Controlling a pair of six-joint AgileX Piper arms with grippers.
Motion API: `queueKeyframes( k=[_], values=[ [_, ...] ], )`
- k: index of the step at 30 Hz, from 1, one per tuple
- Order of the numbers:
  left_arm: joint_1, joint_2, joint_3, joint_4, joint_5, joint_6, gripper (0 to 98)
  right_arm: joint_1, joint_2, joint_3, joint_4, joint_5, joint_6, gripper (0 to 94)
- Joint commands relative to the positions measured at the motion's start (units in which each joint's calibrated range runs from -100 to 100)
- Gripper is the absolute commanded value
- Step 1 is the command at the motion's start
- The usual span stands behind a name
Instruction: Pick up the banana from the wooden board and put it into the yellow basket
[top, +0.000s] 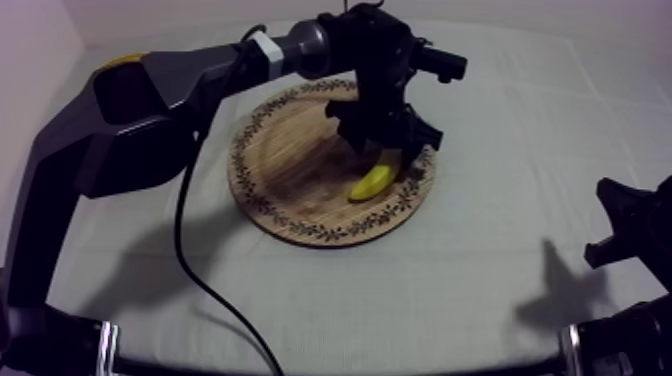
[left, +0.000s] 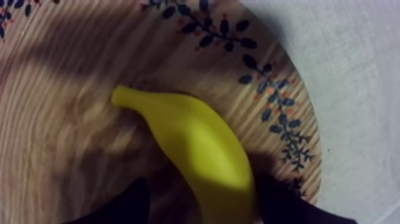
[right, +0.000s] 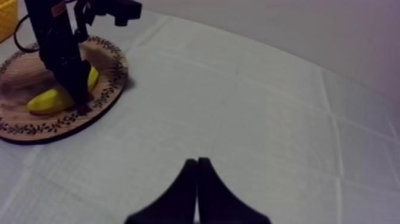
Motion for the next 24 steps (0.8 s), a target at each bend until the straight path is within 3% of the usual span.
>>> queueKeyframes(
  k=[1,24],
  values=[
    [-0.1,0.1,-0.1,0.07,0.0,-0.1,66.6,0.0,0.0,0.0,0.0,0.0,0.0,0.3],
    [0.9,0.0,1.0,0.44,0.2,-2.8,31.8,0.0,0.0,0.0,0.0,0.0,0.0,0.3]
  ],
)
